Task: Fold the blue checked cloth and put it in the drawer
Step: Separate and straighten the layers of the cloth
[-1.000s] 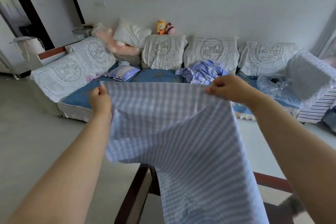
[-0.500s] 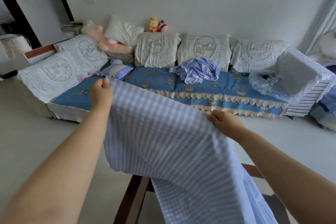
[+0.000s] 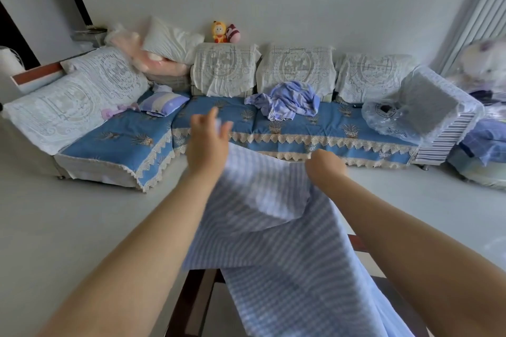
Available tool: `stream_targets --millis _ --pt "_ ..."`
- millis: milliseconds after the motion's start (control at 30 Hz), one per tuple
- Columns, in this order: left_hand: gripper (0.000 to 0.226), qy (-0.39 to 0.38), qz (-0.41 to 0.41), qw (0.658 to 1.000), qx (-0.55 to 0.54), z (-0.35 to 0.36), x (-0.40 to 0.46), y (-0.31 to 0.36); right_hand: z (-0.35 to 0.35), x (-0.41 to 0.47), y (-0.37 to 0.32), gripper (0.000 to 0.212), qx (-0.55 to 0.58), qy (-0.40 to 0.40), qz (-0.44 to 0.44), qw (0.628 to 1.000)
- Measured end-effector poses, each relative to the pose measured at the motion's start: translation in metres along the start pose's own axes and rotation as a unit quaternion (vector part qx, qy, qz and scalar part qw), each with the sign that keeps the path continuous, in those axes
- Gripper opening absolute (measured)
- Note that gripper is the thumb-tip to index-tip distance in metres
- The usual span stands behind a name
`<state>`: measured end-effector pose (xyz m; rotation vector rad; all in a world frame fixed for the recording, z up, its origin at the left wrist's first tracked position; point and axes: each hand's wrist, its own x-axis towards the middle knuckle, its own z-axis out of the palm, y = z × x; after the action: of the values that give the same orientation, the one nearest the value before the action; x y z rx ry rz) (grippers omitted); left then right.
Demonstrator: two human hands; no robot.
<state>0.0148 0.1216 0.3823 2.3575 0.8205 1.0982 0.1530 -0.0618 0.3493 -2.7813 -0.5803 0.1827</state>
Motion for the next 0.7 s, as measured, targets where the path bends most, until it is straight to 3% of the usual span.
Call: stream_targets --millis 67,133,200,267,467,500,600,700 --pt "0.070 -0.059 0.172 0.983 -0.003 0.010 -0.021 0.027 -0.003 -0.004 -0.013 0.022 0.031 0.012 -0.034 0.999" --pt "0.081 -0.176 0.244 0.953 0.031 0.021 -0.036 0.046 -0.005 -0.012 -0.020 0.025 0.051 0.012 -0.097 0.994" --pt "0.082 -0.318 0.201 0.926 0.014 0.026 -0.040 0.056 -0.007 -0.022 -0.020 0.017 0.079 0.027 -0.152 0.985" --pt "0.076 -0.408 0.137 0.901 -0.062 0.027 -0.036 0.055 -0.009 -0.032 -0.014 0.019 0.149 0.038 -0.162 0.975" --pt "0.012 -0.505 0.120 0.849 -0.100 0.032 -0.035 0.062 -0.012 -0.046 0.002 0.040 0.209 0.005 -0.184 0.960" --pt "0.011 -0.508 0.127 0.848 -0.084 0.034 -0.038 0.064 -0.013 -0.047 0.005 0.040 0.217 -0.005 -0.181 0.959" --pt "0.034 -0.515 0.131 0.847 -0.022 0.038 -0.047 0.067 -0.010 -0.045 0.024 0.036 0.269 -0.131 -0.134 0.945" --pt "0.045 -0.538 0.137 0.832 -0.020 0.039 -0.050 0.070 0.001 -0.041 0.057 0.025 0.319 -0.310 -0.106 0.889"
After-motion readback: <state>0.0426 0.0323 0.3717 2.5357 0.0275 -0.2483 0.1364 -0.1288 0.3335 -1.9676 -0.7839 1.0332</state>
